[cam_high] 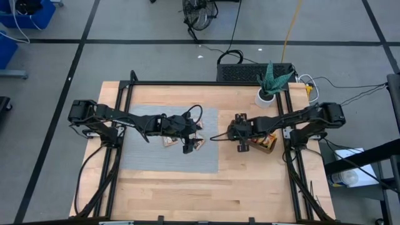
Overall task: Pick & Place Tea
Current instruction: Put the brown tea bag into the left section of the wooden organizer
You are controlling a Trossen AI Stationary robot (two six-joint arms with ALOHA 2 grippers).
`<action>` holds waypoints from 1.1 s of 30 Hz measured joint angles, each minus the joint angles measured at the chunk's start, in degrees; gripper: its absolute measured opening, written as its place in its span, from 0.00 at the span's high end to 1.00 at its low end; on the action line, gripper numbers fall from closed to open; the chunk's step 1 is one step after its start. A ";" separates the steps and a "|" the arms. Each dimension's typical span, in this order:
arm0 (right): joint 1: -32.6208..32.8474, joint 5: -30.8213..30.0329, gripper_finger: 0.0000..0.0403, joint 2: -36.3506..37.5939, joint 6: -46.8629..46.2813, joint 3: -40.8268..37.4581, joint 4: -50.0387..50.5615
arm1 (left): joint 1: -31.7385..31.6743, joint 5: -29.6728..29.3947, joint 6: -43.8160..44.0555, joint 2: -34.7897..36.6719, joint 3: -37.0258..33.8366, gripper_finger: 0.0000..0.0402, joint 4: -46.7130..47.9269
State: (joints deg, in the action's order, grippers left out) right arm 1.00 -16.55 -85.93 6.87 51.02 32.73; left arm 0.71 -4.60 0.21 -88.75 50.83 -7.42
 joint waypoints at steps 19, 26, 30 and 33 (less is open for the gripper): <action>1.86 -2.92 1.00 -0.73 -2.63 -4.69 -2.79 | 0.00 0.00 0.31 0.00 0.00 0.38 -0.07; 2.83 -8.22 1.00 -3.46 -2.78 -4.90 -2.82 | 0.01 0.00 0.33 0.00 0.00 0.38 -0.07; 4.77 -14.56 1.00 -3.77 -1.47 -5.10 -2.20 | 0.00 0.00 0.55 0.00 0.00 0.38 -0.09; 5.65 -16.45 1.00 -3.85 -1.06 -5.17 -2.08 | 0.00 0.00 0.61 0.00 0.00 0.38 -0.09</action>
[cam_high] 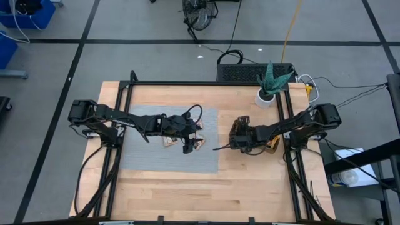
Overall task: Pick & Place Tea
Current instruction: Put the brown tea bag into the left section of the wooden organizer
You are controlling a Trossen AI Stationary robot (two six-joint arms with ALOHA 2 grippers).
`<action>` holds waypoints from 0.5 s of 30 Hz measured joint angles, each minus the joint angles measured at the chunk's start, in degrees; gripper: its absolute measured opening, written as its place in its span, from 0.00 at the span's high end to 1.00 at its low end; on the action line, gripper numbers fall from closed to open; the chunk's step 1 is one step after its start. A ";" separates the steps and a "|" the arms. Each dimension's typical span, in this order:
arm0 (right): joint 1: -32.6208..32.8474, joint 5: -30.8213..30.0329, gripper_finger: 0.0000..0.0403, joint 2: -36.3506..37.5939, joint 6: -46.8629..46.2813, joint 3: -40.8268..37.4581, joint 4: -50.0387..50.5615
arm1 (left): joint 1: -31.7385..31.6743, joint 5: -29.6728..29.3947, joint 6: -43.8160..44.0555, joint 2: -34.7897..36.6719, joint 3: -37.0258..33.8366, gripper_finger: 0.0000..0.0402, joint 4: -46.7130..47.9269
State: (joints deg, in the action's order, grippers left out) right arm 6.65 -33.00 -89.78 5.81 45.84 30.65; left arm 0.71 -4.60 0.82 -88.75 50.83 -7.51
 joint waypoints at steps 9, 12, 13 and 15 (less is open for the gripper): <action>2.71 -4.07 1.00 0.00 1.01 0.00 -1.00 | 0.00 0.00 0.42 0.00 0.00 0.38 0.02; 2.85 -0.24 1.00 0.07 2.22 0.02 -2.91 | 0.00 0.00 0.44 0.00 0.00 0.38 0.02; 2.83 2.42 1.00 0.20 3.18 0.10 -3.67 | 0.01 0.00 0.44 0.00 0.00 0.38 0.02; 2.79 7.35 1.00 0.31 4.92 0.28 -5.65 | 0.00 0.00 0.63 0.00 0.00 0.38 0.02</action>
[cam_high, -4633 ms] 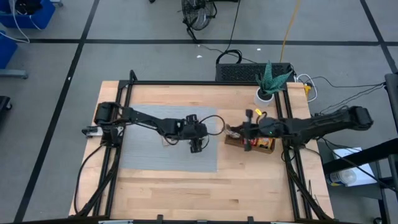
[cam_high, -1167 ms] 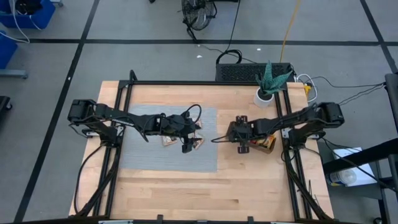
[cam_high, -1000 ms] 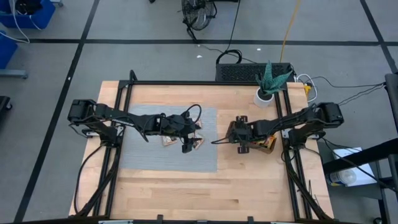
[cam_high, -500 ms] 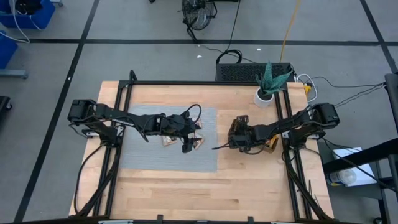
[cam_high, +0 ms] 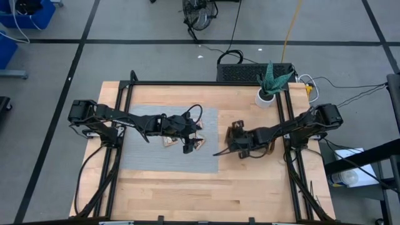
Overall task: Pick & Place Tea
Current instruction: Put the brown tea bag into the left section of the wooden organizer
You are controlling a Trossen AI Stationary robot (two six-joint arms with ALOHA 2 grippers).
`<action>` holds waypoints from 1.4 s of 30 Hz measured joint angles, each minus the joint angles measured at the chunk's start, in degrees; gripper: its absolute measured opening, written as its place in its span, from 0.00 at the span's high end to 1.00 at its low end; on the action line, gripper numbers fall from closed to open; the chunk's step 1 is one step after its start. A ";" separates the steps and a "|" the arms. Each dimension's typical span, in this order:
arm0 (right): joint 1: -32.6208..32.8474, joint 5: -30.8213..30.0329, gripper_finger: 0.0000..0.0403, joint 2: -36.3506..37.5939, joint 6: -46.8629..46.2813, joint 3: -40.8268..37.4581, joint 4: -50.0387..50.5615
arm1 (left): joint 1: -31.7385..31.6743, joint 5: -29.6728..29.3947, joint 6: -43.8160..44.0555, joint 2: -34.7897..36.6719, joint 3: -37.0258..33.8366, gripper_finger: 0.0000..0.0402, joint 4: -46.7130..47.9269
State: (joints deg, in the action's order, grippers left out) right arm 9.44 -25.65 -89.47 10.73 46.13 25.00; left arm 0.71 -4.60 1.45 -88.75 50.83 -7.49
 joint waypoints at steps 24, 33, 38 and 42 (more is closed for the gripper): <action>1.99 12.39 1.00 1.75 6.70 -0.33 -7.47 | 0.00 0.00 0.14 0.00 0.00 0.38 0.39; 2.76 12.37 1.00 6.10 6.18 -0.26 -9.73 | 0.04 0.00 -0.21 0.02 0.02 0.38 0.42; 3.85 12.01 1.00 10.32 5.13 -0.26 -10.36 | 0.07 0.02 0.63 0.05 0.02 0.38 0.93; 4.05 12.39 1.00 17.76 1.20 -0.85 -11.95 | 0.07 0.00 2.34 0.09 0.04 0.38 3.84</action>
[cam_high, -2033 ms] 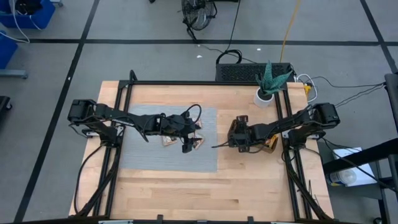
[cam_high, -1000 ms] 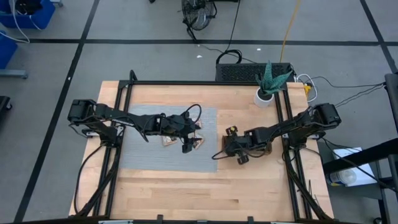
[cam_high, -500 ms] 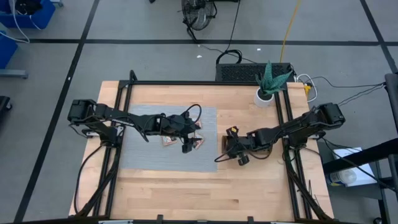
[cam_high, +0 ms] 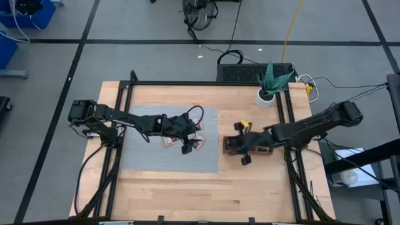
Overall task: Pick & Place Tea
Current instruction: Put the brown tea bag into the left section of the wooden organizer
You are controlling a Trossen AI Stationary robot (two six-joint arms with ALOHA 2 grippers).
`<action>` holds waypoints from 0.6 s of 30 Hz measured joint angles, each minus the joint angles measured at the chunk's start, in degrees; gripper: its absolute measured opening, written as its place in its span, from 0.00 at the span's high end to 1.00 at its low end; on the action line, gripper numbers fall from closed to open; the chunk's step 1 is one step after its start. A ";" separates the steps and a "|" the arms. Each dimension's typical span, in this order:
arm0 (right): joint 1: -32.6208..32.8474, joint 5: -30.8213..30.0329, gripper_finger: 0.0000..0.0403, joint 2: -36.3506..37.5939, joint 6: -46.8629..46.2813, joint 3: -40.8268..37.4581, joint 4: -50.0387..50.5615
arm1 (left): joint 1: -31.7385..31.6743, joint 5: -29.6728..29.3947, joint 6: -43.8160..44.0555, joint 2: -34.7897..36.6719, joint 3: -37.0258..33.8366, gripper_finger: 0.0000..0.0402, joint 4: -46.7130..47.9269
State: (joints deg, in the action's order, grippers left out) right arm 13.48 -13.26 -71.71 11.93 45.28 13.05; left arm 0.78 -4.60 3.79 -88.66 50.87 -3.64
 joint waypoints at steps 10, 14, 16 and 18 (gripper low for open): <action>-0.38 -0.21 1.00 18.84 8.66 -20.77 -36.43 | 0.58 -0.71 2.27 0.00 0.02 0.38 17.51; -0.38 -0.18 1.00 21.55 13.11 -28.65 -51.37 | 2.40 -0.97 12.36 0.00 0.24 0.38 35.48; -0.38 -0.19 1.00 21.91 14.50 -31.62 -55.94 | 2.93 -0.25 22.28 0.00 0.57 0.38 42.19; -0.38 -0.19 1.00 22.22 15.28 -33.81 -58.81 | 3.13 0.12 30.69 0.00 0.57 0.38 48.24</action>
State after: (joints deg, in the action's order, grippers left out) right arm 13.10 -13.45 -49.49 27.21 11.48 -45.76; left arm 3.90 -4.48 34.48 -88.66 51.44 44.59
